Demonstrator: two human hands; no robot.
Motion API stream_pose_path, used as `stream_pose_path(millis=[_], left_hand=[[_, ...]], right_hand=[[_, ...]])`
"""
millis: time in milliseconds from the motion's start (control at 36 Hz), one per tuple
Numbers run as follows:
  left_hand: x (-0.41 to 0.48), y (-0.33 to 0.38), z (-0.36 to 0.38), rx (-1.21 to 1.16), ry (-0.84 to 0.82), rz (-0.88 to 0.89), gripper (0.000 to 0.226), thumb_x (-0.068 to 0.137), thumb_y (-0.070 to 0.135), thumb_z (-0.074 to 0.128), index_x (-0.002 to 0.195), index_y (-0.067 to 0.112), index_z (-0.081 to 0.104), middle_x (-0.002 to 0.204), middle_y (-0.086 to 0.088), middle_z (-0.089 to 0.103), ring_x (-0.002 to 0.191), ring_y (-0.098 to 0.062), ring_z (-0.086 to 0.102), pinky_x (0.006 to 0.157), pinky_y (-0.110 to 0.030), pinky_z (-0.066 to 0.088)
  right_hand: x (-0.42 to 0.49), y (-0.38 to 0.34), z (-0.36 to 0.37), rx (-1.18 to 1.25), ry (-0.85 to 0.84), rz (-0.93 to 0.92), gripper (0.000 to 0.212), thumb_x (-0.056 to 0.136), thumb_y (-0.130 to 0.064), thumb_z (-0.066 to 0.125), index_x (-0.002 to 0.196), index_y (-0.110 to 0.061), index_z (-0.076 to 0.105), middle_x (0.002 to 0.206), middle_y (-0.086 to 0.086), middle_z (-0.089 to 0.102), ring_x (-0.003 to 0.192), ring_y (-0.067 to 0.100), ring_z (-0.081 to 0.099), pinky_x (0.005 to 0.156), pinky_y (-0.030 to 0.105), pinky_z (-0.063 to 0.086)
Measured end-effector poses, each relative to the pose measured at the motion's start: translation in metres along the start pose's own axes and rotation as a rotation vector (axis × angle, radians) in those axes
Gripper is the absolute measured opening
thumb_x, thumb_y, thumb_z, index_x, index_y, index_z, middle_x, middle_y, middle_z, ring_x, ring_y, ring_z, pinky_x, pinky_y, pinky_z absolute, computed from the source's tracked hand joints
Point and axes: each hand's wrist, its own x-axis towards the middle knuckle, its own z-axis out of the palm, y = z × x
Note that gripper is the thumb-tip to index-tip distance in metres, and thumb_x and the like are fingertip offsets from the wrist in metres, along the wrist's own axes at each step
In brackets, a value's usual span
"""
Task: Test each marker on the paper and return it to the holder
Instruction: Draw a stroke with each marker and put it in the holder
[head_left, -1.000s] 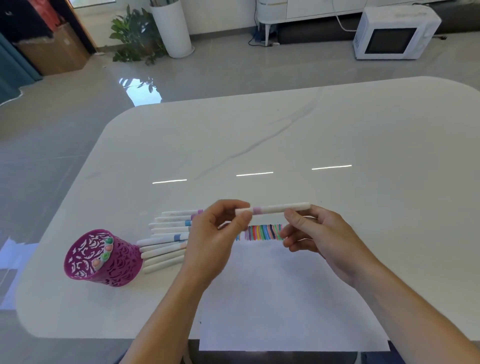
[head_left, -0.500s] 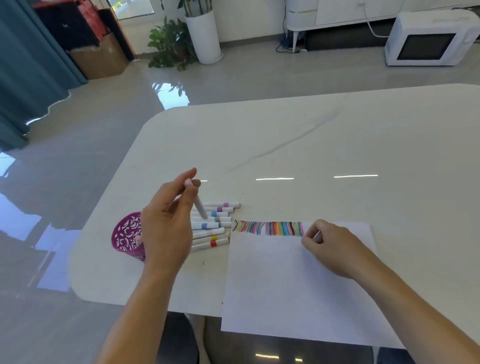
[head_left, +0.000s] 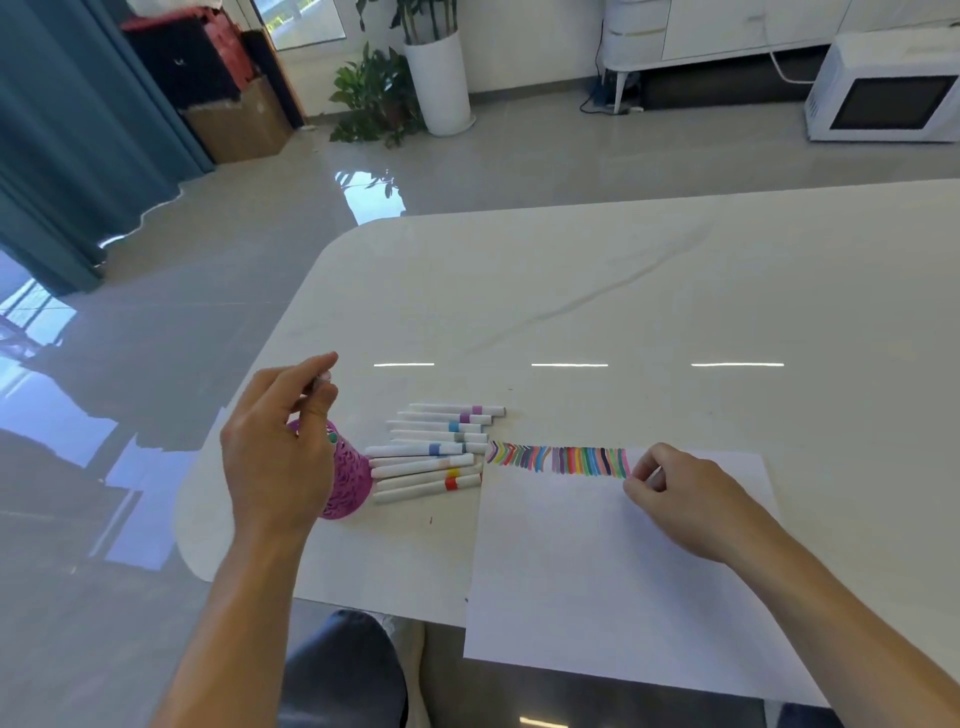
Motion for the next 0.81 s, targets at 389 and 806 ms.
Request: stream_pose_path(millis=[389,806], left_hand=[[-0.001,-0.015,0.006,0.283,-0.182,-0.201,0.019,0.093,0.021,0.063,0.107,0.022,0.075,0.105,0.005,0.069,0.088,-0.008,0.057,0.083,-0.028,0.045],[-0.007,-0.006,0.014,0.317,-0.160,-0.159,0.027,0.091,0.020,0.067,0.119,0.018,0.068,0.114,0.000,0.069,0.097,-0.016,0.061,0.086,-0.029,0.044]], right_hand=[[0.001,-0.001,0.000,0.001,0.009,-0.002,0.011,0.100,-0.039,0.056,0.096,-0.030,0.057,0.098,-0.010,0.068,0.090,0.016,0.065,0.066,0.030,0.045],[0.001,-0.002,0.000,-0.013,0.011,-0.003,0.011,0.100,-0.040,0.057,0.094,-0.031,0.056,0.097,-0.009,0.069,0.090,0.016,0.065,0.064,0.030,0.043]])
